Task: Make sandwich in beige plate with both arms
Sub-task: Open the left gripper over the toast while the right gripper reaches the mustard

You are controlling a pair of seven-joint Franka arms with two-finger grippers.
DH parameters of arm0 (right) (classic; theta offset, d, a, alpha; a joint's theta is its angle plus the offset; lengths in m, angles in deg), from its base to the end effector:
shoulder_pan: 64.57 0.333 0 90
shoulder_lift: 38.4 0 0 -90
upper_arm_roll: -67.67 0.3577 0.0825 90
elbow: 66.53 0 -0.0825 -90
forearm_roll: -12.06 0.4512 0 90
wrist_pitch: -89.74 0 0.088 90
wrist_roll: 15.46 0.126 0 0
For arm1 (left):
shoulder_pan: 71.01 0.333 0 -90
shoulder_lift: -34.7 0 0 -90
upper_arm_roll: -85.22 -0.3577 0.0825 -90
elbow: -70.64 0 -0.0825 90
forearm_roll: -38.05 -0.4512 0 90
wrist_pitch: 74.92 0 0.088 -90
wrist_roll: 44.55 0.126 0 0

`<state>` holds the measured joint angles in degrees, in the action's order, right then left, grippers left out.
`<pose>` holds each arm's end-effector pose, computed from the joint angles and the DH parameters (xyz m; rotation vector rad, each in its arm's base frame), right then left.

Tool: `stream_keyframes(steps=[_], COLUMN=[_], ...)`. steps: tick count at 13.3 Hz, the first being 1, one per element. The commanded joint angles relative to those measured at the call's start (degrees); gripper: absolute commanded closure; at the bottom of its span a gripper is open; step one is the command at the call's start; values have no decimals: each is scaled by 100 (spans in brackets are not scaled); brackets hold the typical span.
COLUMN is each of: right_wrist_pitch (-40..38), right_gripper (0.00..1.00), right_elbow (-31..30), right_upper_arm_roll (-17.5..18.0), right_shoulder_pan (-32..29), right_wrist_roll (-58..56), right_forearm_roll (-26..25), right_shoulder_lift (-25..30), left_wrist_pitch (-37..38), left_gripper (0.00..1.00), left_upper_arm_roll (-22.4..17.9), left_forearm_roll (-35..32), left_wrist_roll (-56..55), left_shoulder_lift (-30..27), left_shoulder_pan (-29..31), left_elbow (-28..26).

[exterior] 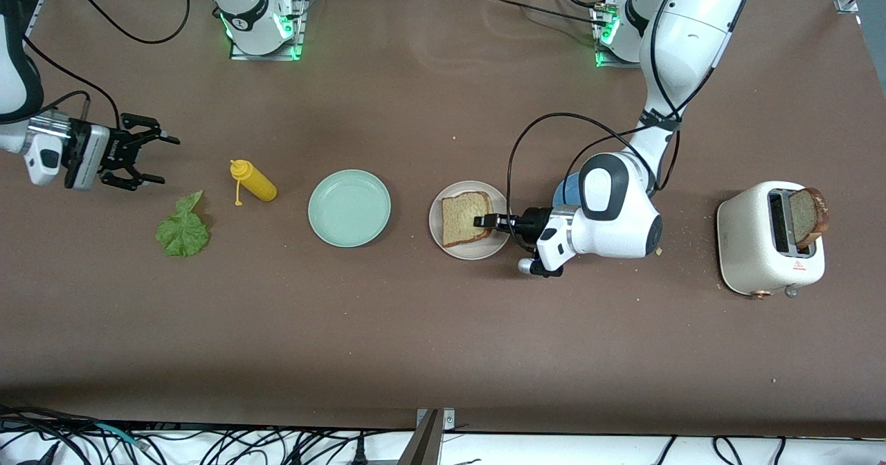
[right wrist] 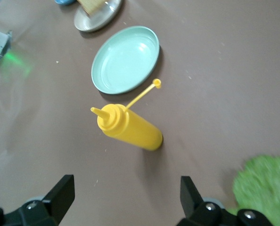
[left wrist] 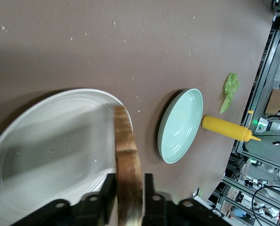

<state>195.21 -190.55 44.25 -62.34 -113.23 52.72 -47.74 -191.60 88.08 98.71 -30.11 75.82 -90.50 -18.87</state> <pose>0.5448 -0.1426 0.2908 -2.1785 -1.1403 -0.3319 0.6933 -0.3483 0.2044 2.2341 0.0028 -0.3404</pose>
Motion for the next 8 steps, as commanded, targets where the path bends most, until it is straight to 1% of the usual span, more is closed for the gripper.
stream_keyframes(steps=[1, 2, 3, 5, 7, 8], right_wrist_pitch=[167, 167, 176, 229, 238, 238], right_gripper=[1, 1, 1, 1, 1, 1], right_elbow=[-298, -359, -395, -421, -457, -491], right_upper_arm_roll=[-22, -30, -30, -30, -4, 5], right_shoulder_pan=[15, 6, 6, -29, 15, 50], right_wrist_roll=[-1362, -2055, -2540, -3035, -3475, -3607], right_forearm_roll=[773, 1098, 1293, 1557, 1996, 2094], right_shoulder_lift=[-313, -471, -621, -859, -1052, -1097], left_wrist_pitch=[-57, -57, -49, -48, 13, 22], left_gripper=[1, 1, 1, 0, 0, 0], left_upper_arm_roll=[-84, -84, -111, -120, -225, -225], left_forearm_roll=[113, 104, 43, -89, -116, -255], left_wrist_roll=[68, 85, 137, 243, 234, 191], left_shoulder_lift=[-52, -52, -69, -122, -140, -218], left_shoulder_pan=[-90, -81, -29, 77, 191, 296], left_elbow=[-120, -146, -207, -217, -234, -234])
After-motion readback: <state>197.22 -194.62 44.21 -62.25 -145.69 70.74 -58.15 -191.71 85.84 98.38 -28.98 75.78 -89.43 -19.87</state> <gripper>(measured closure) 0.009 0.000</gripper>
